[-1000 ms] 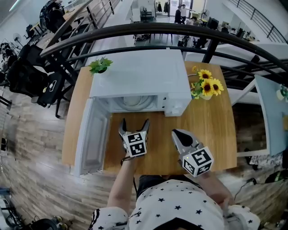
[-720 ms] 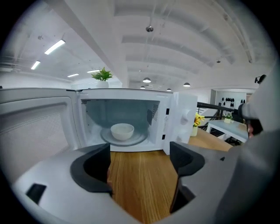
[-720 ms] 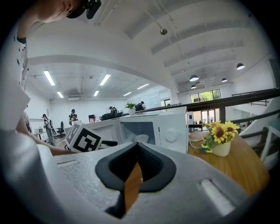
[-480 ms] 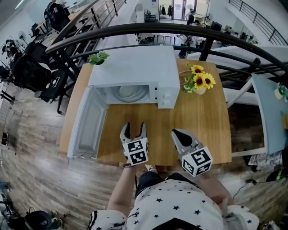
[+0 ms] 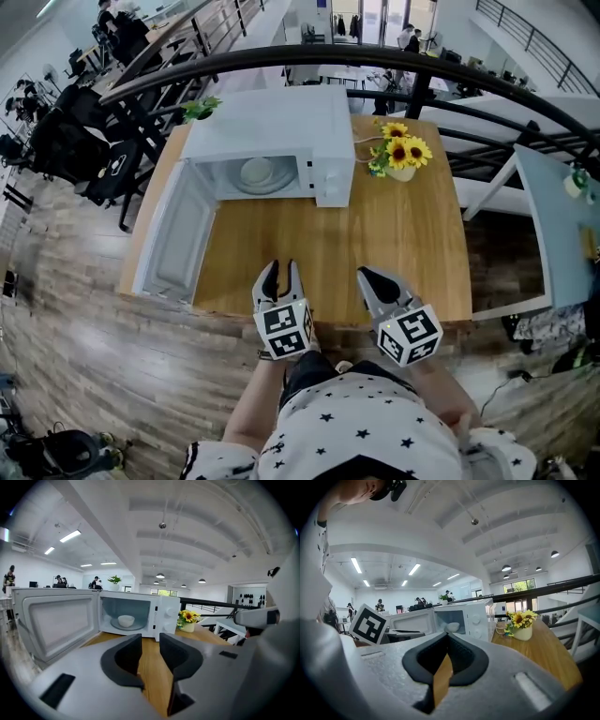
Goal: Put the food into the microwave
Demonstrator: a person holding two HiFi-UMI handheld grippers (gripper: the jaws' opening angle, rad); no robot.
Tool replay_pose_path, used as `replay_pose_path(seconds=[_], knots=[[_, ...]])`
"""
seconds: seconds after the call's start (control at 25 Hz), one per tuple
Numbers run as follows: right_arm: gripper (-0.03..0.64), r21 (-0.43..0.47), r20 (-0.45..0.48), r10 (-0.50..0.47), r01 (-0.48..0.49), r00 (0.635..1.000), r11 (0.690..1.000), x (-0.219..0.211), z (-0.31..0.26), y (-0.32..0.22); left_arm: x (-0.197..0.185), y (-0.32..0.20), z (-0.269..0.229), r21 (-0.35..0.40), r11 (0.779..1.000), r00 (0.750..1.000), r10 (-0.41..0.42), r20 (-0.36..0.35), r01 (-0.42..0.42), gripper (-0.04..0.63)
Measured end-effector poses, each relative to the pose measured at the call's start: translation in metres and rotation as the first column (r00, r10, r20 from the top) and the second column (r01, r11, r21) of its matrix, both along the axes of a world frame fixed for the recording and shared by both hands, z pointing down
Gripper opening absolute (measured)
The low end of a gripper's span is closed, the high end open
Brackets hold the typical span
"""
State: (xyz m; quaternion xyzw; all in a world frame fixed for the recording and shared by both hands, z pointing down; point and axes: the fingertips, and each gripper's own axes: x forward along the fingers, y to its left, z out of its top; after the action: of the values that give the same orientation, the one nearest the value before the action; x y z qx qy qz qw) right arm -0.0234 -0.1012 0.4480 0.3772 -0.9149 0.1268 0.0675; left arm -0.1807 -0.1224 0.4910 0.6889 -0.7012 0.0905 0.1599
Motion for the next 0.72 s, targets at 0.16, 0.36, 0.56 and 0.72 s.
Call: replay_pose_path(seconds=[0.16, 0.36, 0.56, 0.72], knots=[[0.005, 0.004, 0.007, 0.006, -0.006, 1.000, 1.000, 0.015, 0.001, 0.022, 0.015, 0.030, -0.003, 0.017, 1.000, 1.000, -0.009, -0.012, 0.009, 0.071], [0.005, 0.014, 0.016, 0.014, -0.014, 1.000, 1.000, 0.030, -0.002, 0.041, 0.033, 0.058, -0.007, 0.021, 1.000, 1.000, 0.004, -0.014, -0.004, 0.033], [0.005, 0.018, 0.030, 0.023, -0.023, 0.999, 1.000, 0.041, -0.003, 0.062, 0.043, 0.083, -0.014, 0.036, 0.999, 1.000, 0.012, -0.027, -0.011, 0.017], [0.005, 0.021, 0.035, 0.027, -0.028, 0.999, 0.999, 0.046, -0.002, 0.078, 0.049, 0.100, -0.016, 0.041, 0.999, 0.999, 0.031, -0.028, -0.030, 0.009]])
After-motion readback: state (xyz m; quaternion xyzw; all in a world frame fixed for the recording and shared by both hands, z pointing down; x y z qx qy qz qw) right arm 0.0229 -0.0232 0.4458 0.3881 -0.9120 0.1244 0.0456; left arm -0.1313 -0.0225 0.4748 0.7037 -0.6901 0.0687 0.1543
